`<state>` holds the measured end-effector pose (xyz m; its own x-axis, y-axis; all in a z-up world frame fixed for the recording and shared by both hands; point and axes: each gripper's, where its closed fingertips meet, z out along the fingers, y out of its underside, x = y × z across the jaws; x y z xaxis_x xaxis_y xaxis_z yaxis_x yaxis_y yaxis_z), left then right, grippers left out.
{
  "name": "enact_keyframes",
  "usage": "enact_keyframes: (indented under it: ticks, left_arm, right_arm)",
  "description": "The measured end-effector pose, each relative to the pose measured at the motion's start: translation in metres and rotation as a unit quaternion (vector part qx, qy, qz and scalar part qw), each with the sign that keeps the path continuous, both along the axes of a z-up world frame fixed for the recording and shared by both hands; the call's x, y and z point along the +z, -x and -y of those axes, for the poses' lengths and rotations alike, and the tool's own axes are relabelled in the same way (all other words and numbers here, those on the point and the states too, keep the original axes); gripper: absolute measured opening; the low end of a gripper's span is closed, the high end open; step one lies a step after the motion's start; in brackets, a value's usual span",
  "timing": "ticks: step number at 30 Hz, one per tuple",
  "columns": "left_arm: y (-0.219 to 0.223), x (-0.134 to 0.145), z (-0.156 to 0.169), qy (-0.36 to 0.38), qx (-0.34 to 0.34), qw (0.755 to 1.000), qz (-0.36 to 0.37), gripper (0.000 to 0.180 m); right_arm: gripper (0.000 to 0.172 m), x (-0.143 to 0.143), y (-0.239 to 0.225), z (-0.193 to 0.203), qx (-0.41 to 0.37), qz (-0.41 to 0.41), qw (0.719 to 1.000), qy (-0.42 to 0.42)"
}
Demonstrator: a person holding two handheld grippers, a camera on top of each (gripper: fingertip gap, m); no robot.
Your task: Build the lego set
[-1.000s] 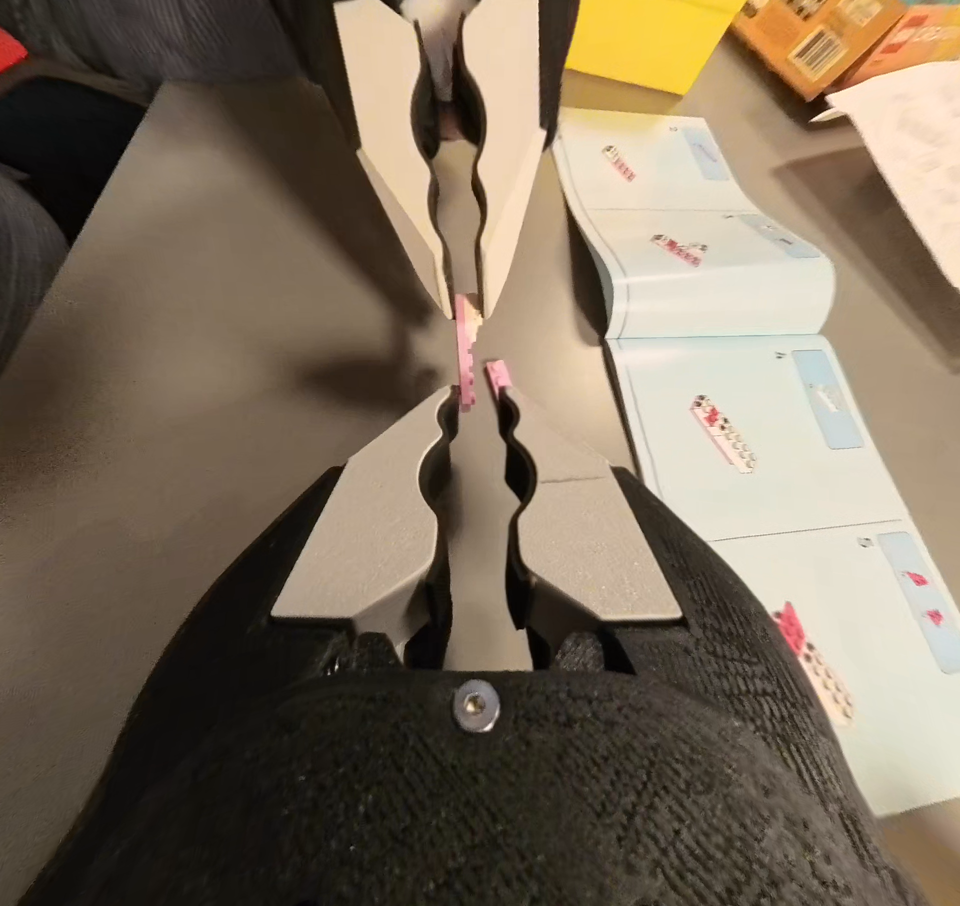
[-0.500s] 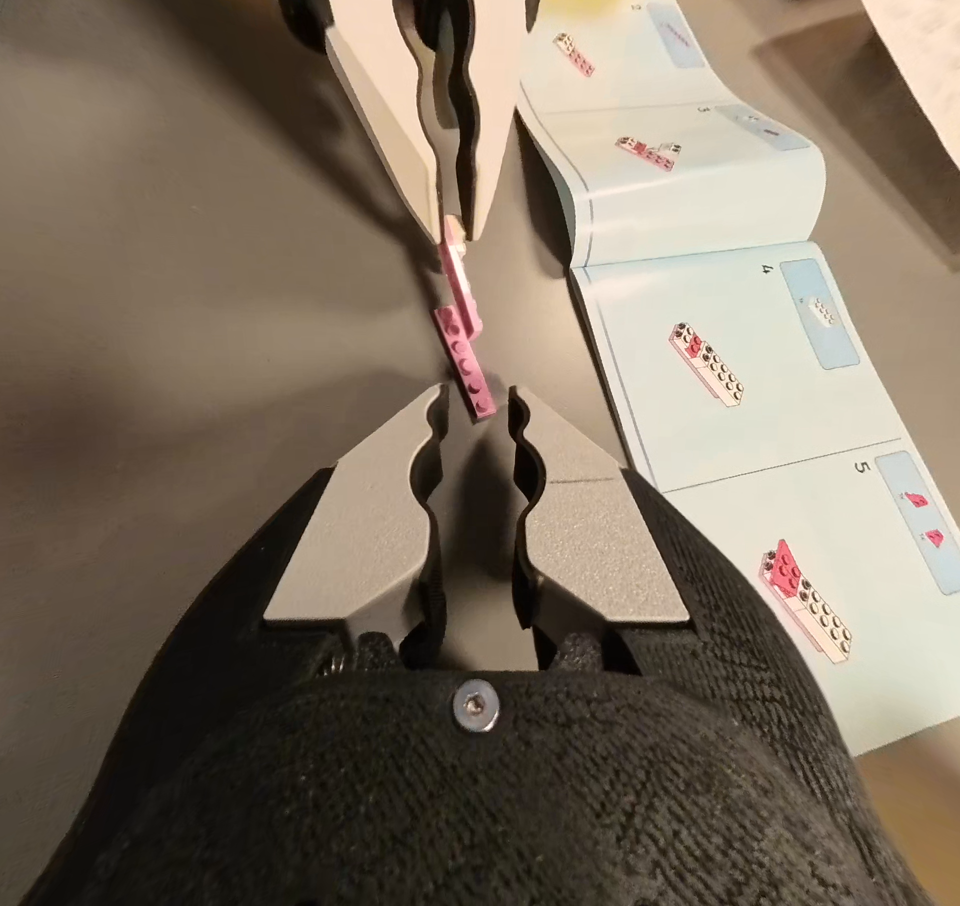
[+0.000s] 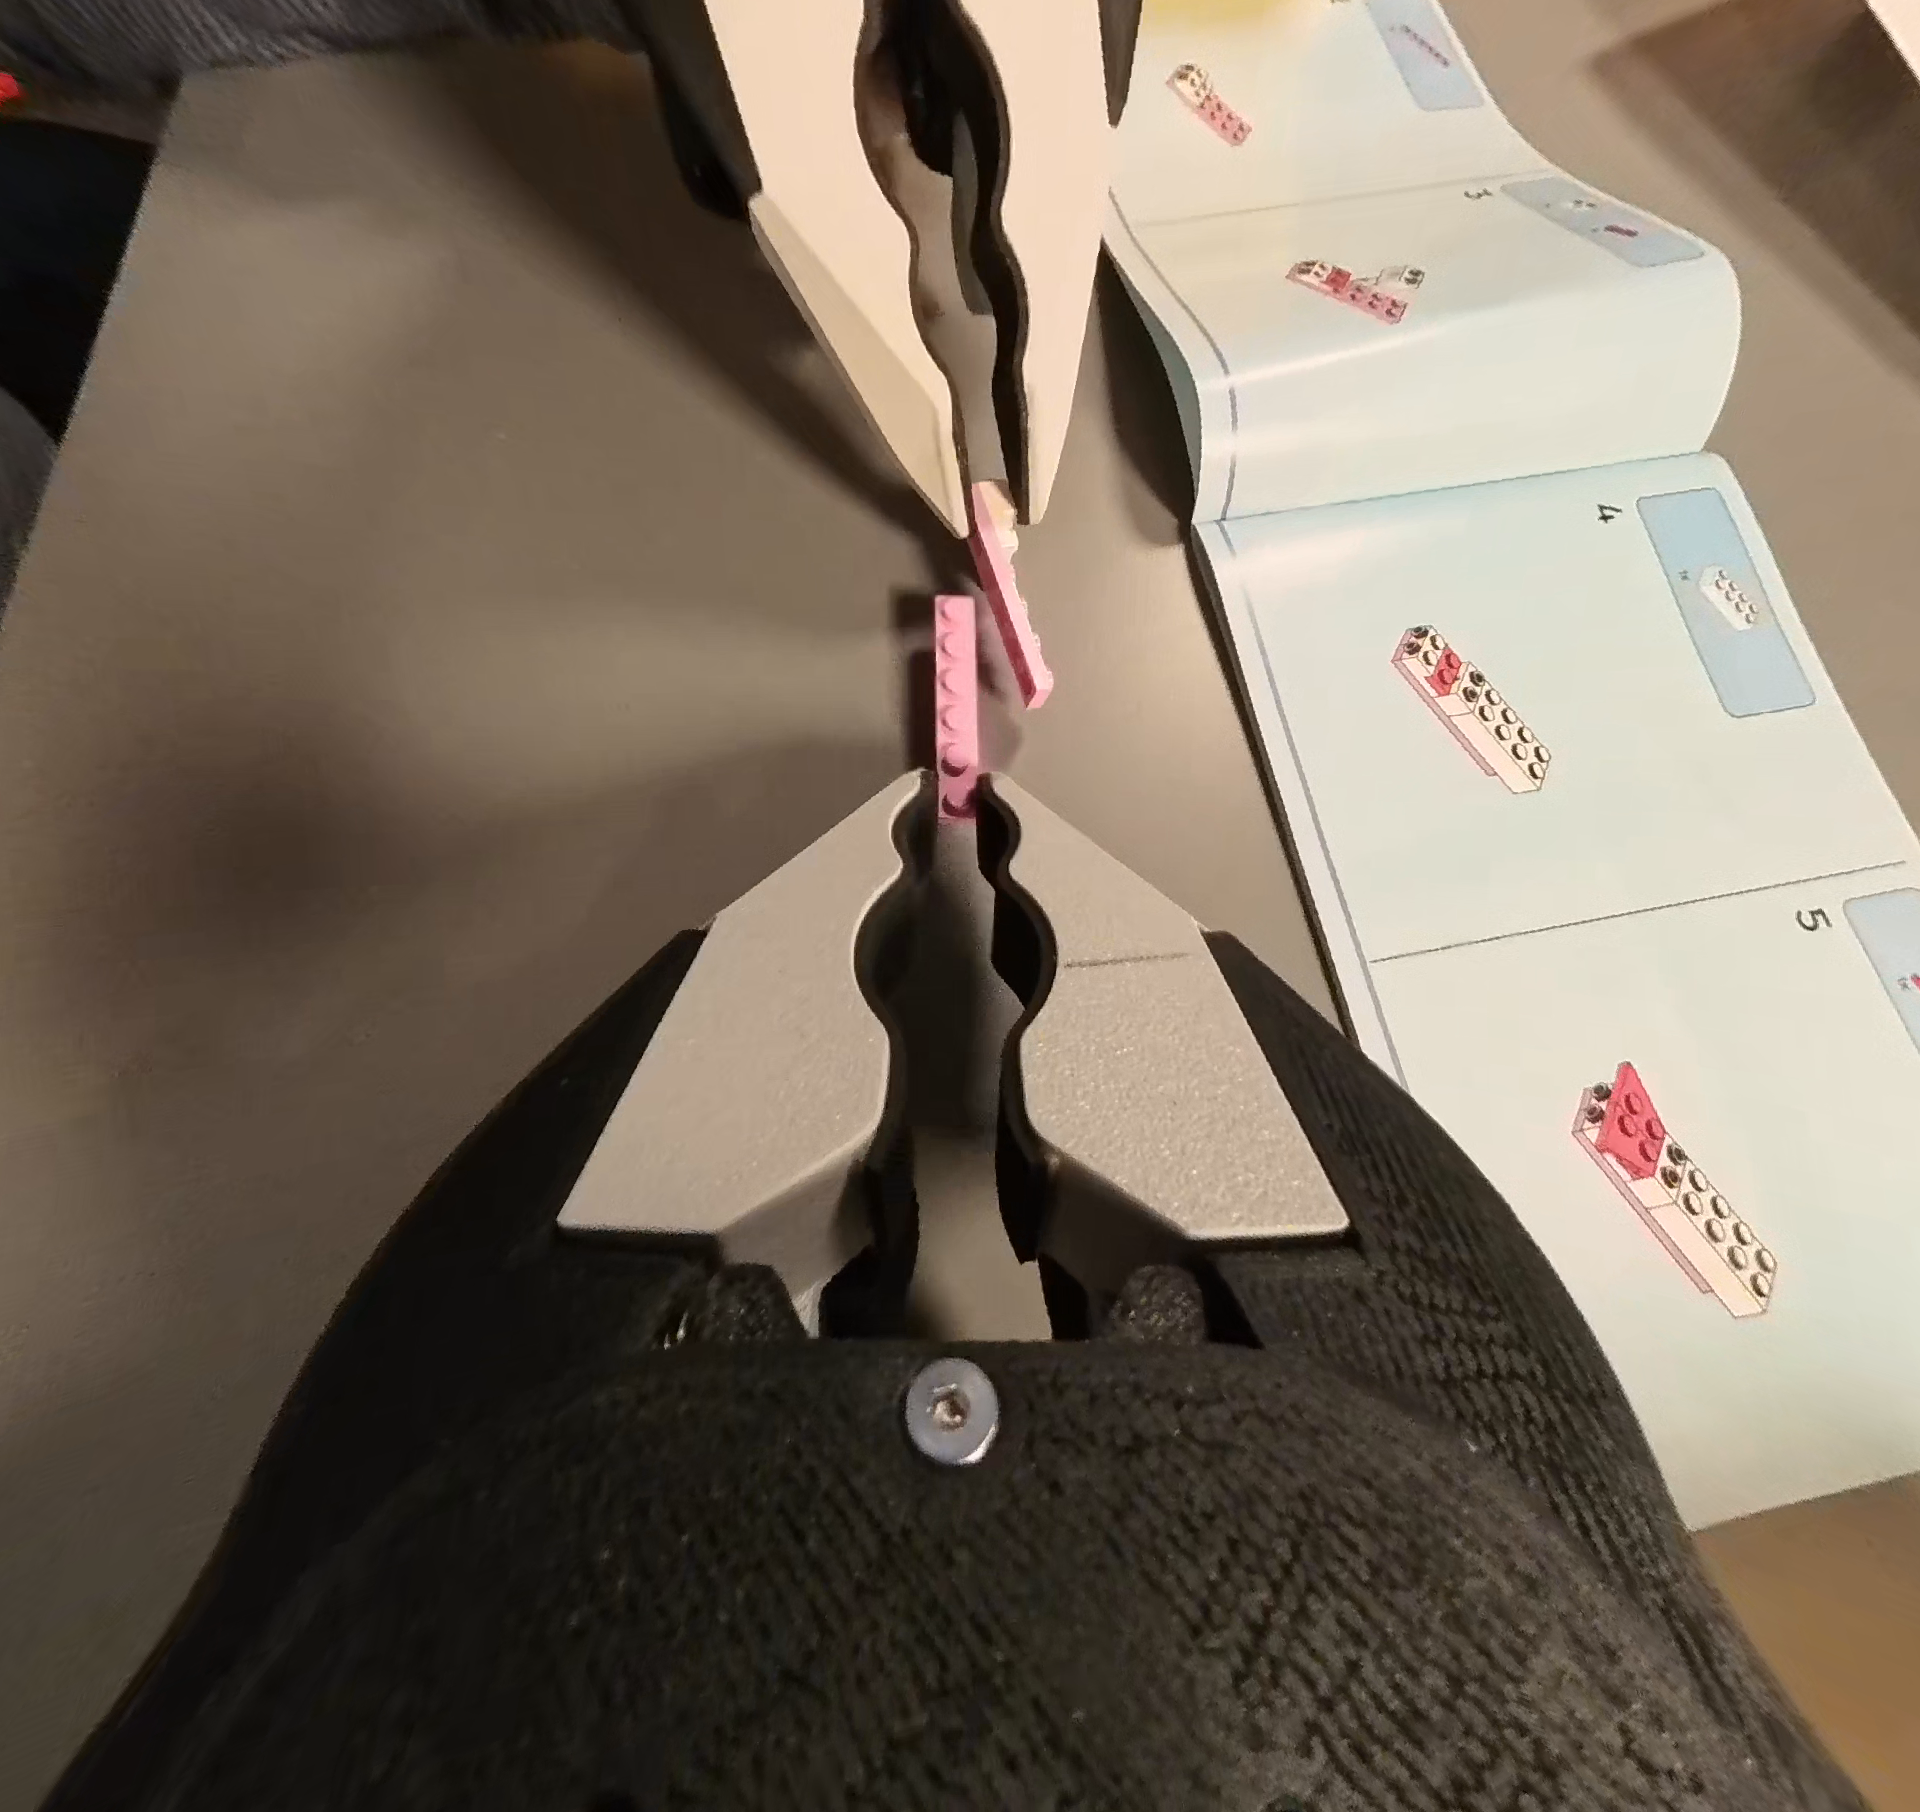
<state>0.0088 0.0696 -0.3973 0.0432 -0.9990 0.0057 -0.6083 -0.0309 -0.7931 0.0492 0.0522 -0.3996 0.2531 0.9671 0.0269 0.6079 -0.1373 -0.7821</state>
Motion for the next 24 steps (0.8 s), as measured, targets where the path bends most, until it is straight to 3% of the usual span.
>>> enact_keyframes:
  ticks: [8, 13, 18, 24]
  left_arm:
    - [0.002, -0.01, 0.001, 0.002, -0.001, 1.0, -0.03, 0.032]
    - [-0.003, 0.015, 0.007, -0.048, -0.023, 0.998, 0.024, 0.057]
    - [-0.012, 0.023, 0.029, -0.173, -0.09, 0.98, 0.036, 0.046]
    - [-0.013, 0.023, 0.028, -0.258, -0.101, 0.961, 0.025, 0.024]
  right_arm:
    - [0.005, -0.003, 0.002, 0.005, 0.012, 0.0, 1.0, 0.015]
    - [0.005, 0.003, 0.003, 0.004, 0.009, -0.017, 1.0, 0.012]
    - [0.005, 0.011, 0.007, 0.005, 0.013, -0.053, 0.998, 0.028]
    - [0.005, 0.023, 0.009, 0.007, 0.017, -0.096, 0.994, 0.046]
